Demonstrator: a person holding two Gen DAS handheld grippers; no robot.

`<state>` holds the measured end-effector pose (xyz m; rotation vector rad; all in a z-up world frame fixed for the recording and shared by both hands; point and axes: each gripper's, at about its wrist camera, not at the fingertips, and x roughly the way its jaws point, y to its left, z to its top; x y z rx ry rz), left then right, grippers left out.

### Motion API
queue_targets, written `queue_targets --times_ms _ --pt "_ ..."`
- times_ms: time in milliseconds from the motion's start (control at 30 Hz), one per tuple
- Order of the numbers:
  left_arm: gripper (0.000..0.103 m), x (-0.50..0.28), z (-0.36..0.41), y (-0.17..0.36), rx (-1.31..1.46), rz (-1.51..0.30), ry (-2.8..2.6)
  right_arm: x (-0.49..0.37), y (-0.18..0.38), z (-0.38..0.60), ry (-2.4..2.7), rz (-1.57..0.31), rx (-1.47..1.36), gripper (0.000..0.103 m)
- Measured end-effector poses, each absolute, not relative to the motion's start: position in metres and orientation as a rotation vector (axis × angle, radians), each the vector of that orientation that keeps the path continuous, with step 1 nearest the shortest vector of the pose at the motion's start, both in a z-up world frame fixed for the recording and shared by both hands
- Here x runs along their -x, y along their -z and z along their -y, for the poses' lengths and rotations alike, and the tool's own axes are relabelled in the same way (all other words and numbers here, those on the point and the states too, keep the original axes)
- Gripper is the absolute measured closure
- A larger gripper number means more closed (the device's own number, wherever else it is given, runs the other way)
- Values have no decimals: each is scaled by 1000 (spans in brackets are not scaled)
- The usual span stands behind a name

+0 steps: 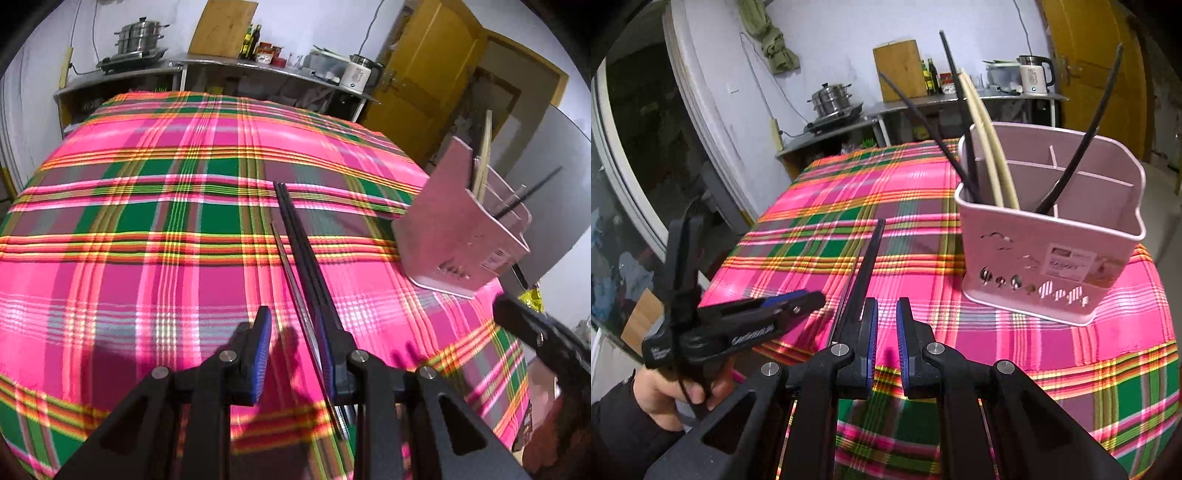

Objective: Organize utensils
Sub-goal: 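Lower the right gripper onto the black chopsticks and close on one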

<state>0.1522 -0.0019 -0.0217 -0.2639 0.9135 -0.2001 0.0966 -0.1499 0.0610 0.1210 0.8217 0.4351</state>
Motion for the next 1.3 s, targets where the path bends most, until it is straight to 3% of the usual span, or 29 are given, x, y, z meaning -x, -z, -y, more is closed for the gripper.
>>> queue_targets --times_ms 400,500,700,1300 --pt "77 -178 13 40 199 -912 155 -114 -38 139 -443 -876 -118 93" --pt "90 -180 17 41 147 -904 133 -119 -34 133 -449 -885 -110 93" --pt "95 -181 3 41 125 -906 121 -132 -26 114 -459 -903 -87 93" --pt "96 -166 -54 45 216 -897 78 -188 13 63 -438 -976 -7 93"
